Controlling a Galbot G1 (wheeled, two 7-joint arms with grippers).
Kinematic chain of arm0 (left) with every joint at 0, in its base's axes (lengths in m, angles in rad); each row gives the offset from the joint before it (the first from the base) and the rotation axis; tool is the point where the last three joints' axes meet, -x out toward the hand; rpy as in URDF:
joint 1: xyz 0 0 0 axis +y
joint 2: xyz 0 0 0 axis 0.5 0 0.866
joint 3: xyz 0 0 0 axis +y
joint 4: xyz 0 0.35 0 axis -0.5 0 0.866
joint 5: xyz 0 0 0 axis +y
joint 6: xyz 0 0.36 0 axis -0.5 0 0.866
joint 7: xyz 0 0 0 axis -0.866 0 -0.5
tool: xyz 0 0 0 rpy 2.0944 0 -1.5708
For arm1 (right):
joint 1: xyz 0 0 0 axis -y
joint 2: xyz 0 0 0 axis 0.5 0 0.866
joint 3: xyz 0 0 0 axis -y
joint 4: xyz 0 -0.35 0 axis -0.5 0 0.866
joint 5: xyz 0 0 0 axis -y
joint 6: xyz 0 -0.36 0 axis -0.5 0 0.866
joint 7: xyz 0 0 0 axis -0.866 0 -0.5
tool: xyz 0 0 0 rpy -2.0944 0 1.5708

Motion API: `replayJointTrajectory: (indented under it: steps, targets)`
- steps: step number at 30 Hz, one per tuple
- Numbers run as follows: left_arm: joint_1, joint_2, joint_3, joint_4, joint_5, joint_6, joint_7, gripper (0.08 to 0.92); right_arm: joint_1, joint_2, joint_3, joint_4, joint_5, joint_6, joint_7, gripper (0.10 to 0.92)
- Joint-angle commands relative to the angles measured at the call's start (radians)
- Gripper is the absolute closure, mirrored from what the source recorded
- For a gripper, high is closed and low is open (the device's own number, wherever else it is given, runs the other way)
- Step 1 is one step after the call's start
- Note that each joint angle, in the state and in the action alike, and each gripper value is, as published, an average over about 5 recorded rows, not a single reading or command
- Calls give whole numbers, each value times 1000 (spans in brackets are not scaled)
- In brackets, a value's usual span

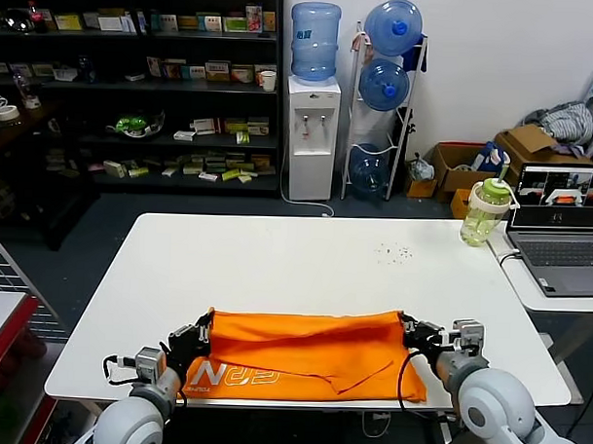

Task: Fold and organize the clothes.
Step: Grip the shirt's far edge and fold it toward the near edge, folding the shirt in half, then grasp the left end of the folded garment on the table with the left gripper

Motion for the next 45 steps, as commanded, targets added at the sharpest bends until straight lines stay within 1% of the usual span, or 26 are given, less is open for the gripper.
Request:
replayJointTrajectory:
  steps: [1, 7, 10, 19, 23, 29, 33, 36, 39, 42, 45]
  targets:
    - [52, 10, -6, -34, 13, -5, -7, 903, -100, -17, 38, 68, 8, -12, 15, 901]
    - [67, 10, -14, -31, 18, 0, -16, 899, -111, -18, 48, 70, -13, -32, -15, 895]
    - [75, 11, -22, -33, 21, 8, -27, 854, -116, -21, 59, 71, -17, -35, -19, 852]
    - [97, 4, -35, -17, 39, 13, -33, 600, -138, -19, 98, 72, -33, -31, -27, 602]
    - [115, -25, -41, 8, 58, 6, -30, 479, -154, -9, 111, 74, -44, -28, -30, 480]
    - [120, -89, -46, 57, 85, -7, -26, 305, -164, 4, 119, 79, -50, -27, -30, 307]
    - [117, -112, -46, 87, 93, -20, -16, 208, -171, 6, 126, 83, -50, -25, -29, 221]
    - [119, -123, -43, 107, 96, -33, -8, 181, -178, 8, 131, 87, -50, -22, -28, 205]
    - [121, -133, -41, 127, 103, -46, -8, 186, -183, 10, 135, 91, -50, -20, -26, 203]
    - [123, -137, -39, 136, 106, -53, -10, 240, -183, 9, 138, 93, -48, -19, -24, 203]
    - [122, -139, -36, 134, 107, -53, -14, 325, -183, 9, 138, 93, -48, -19, -23, 203]
